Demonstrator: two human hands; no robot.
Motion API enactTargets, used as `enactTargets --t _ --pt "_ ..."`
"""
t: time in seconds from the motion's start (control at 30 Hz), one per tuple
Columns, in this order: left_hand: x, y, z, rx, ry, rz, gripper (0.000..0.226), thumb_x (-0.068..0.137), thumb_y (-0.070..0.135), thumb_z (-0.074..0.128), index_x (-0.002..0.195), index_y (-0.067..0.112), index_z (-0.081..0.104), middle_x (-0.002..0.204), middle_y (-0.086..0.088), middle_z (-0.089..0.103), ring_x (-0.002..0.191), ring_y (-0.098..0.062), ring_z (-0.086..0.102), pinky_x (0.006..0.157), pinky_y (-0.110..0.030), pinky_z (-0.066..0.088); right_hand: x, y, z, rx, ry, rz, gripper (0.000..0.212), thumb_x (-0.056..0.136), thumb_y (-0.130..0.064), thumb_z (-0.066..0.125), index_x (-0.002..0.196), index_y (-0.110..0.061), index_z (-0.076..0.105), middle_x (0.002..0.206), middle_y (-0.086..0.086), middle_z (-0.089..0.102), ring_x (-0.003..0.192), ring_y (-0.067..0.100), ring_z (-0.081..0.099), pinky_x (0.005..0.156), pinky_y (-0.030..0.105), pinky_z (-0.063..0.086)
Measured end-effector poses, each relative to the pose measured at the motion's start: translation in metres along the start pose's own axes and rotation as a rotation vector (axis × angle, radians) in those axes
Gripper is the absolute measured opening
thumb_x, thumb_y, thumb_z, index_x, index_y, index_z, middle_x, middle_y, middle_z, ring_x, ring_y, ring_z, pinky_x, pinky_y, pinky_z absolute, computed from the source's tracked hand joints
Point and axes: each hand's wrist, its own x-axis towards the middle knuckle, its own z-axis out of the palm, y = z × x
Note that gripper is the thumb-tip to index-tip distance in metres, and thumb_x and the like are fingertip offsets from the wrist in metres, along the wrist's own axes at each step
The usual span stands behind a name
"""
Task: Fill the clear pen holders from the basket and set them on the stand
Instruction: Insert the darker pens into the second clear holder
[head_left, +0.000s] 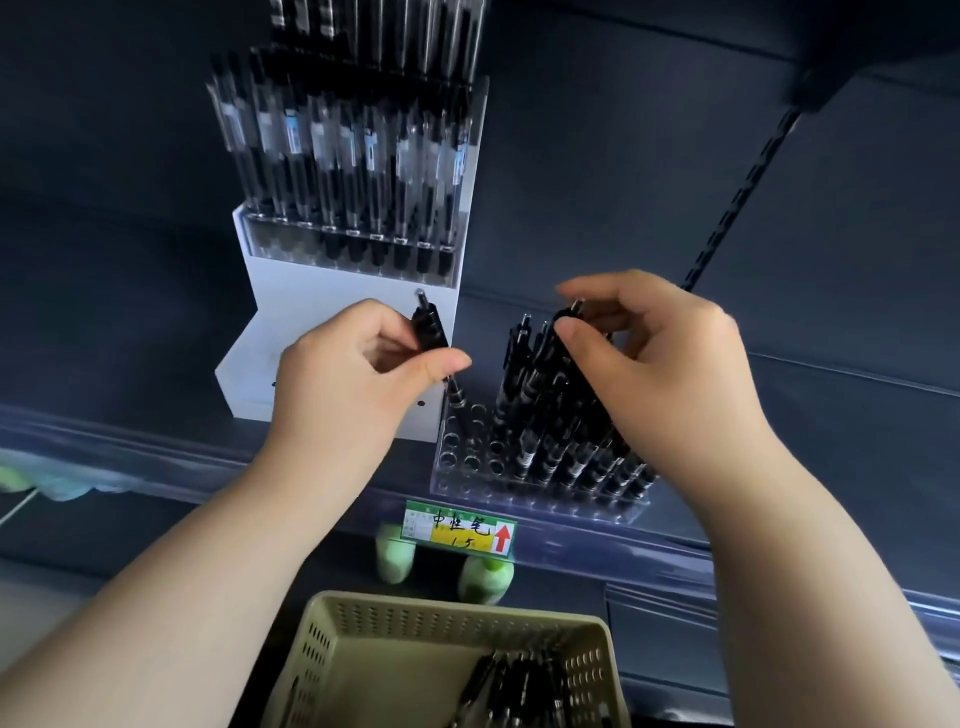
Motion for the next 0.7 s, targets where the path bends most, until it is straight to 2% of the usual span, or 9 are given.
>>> enactTargets --t 0.2,0.33,0.6,0.7 --pt "-0.0009 -0.0012 0.0030 -0.032 -0.010 -0.002 0.029 0.060 0.037 0.079 0.082 0.029 0.062 0.075 0.012 0.069 0.072 0.000 0.065 0.069 -0.012 0.050 -0.0018 0.0012 0.0029 -0.038 -0.022 0.003 0.021 0.082 -0.015 0.069 0.092 -0.033 0.065 0.072 -0.025 0.059 0.067 -0.016 0.052 0.063 -0.002 0.037" --pt "-0.0036 -0.0002 0.0063 -0.030 -0.022 0.024 0.028 0.061 0.038 0.079 0.082 0.031 0.062 0.076 0.012 0.069 0.072 -0.003 0.064 0.070 -0.018 0.052 -0.0018 0.0015 0.0031 -0.035 -0.017 0.025 0.020 0.082 -0.016 0.069 0.096 -0.030 0.067 0.075 -0.024 0.061 0.072 -0.015 0.054 0.067 -0.001 0.039" --pt "-0.0047 -0.0005 0.0087 -0.035 -0.020 0.046 0.024 0.061 0.039 0.077 0.076 0.036 0.058 0.072 0.017 0.067 0.069 0.002 0.062 0.064 -0.007 0.047 -0.0020 -0.0017 0.0069 -0.067 -0.033 0.018 0.024 0.081 -0.016 0.070 0.101 -0.027 0.066 0.081 -0.025 0.061 0.073 -0.020 0.050 0.067 -0.004 0.034" --pt "-0.0050 -0.0002 0.0082 -0.040 -0.021 0.045 0.023 0.062 0.038 0.077 0.075 0.036 0.059 0.074 0.018 0.068 0.069 0.003 0.062 0.064 -0.007 0.046 -0.0019 -0.0011 0.0078 -0.098 -0.043 0.013 0.022 0.080 -0.018 0.070 0.099 -0.029 0.065 0.081 -0.024 0.060 0.069 -0.017 0.050 0.066 -0.002 0.035"
